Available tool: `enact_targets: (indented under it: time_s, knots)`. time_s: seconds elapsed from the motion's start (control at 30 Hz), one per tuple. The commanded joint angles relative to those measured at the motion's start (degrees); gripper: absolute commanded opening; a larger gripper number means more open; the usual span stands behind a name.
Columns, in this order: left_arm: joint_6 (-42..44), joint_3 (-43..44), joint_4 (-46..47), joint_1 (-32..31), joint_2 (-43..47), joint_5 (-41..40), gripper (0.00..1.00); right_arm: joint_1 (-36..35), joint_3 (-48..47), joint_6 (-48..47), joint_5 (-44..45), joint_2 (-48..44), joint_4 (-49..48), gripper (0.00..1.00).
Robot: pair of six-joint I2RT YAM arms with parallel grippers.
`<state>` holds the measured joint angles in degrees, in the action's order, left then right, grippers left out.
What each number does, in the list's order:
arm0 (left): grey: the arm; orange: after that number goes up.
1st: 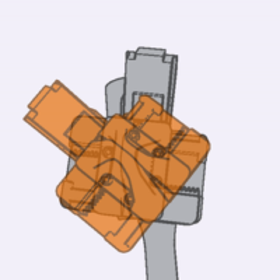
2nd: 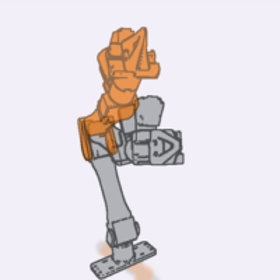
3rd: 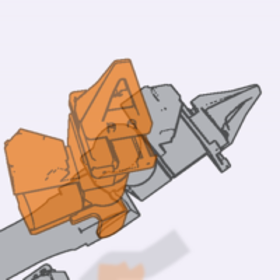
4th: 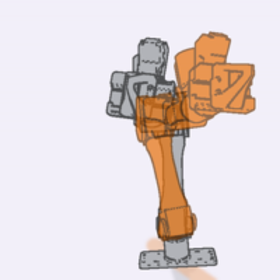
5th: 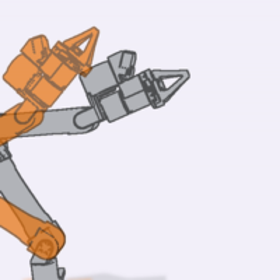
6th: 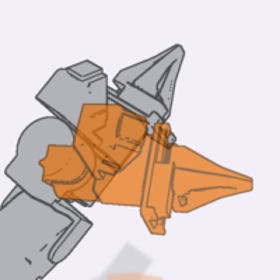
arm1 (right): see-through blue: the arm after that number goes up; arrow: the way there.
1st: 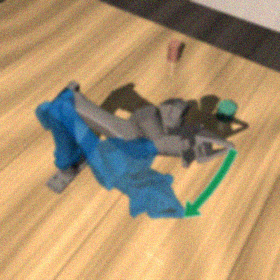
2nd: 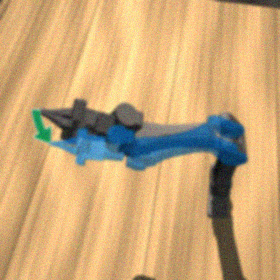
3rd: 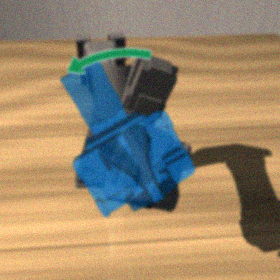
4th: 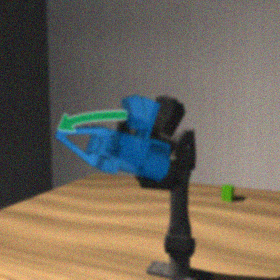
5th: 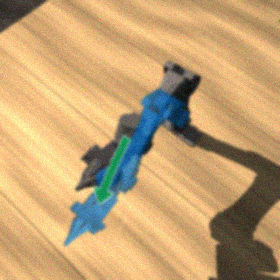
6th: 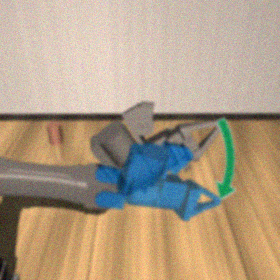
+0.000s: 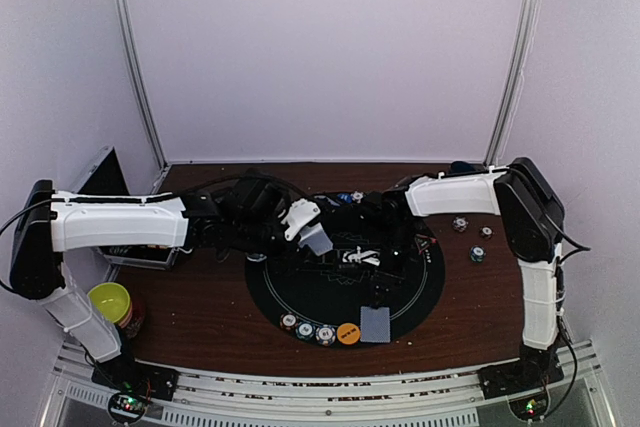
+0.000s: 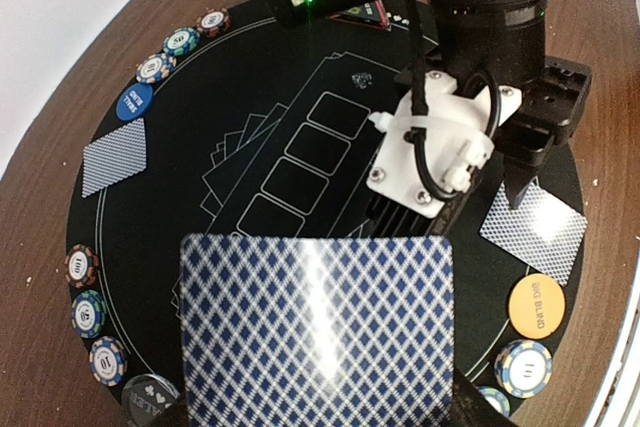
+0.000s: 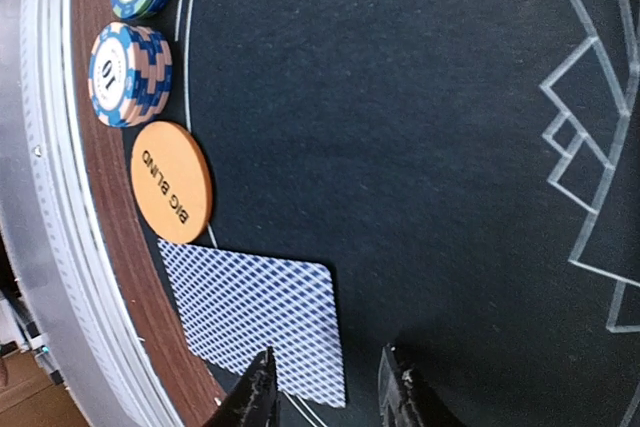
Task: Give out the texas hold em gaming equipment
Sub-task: Distribute the poker card in the big blind area.
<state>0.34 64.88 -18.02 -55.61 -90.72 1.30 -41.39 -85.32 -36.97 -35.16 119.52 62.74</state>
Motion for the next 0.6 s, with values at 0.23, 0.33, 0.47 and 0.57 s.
enact_targets:
  time_s: [0.23, 0.33, 0.47, 0.57]
  knots:
    - [0.36, 0.46, 2.76, -0.46, 2.31, 0.29, 0.59, 5.36, -1.59, 7.3, 0.84, -10.68, -3.16, 0.45]
    - [0.36, 0.51, 2.73, -0.46, 2.22, 0.11, 0.6, 6.85, -3.99, 12.42, -1.49, -12.64, -5.96, 0.49]
    - [0.36, 0.51, 2.73, -0.46, 2.21, -0.2, 0.59, 7.98, -3.98, 21.19, -6.6, -15.92, -14.44, 0.53]
    - [0.4, 0.5, 2.73, -0.46, 2.42, -0.34, 0.59, 7.99, -2.72, 27.14, -10.53, -18.1, -22.1, 0.55]
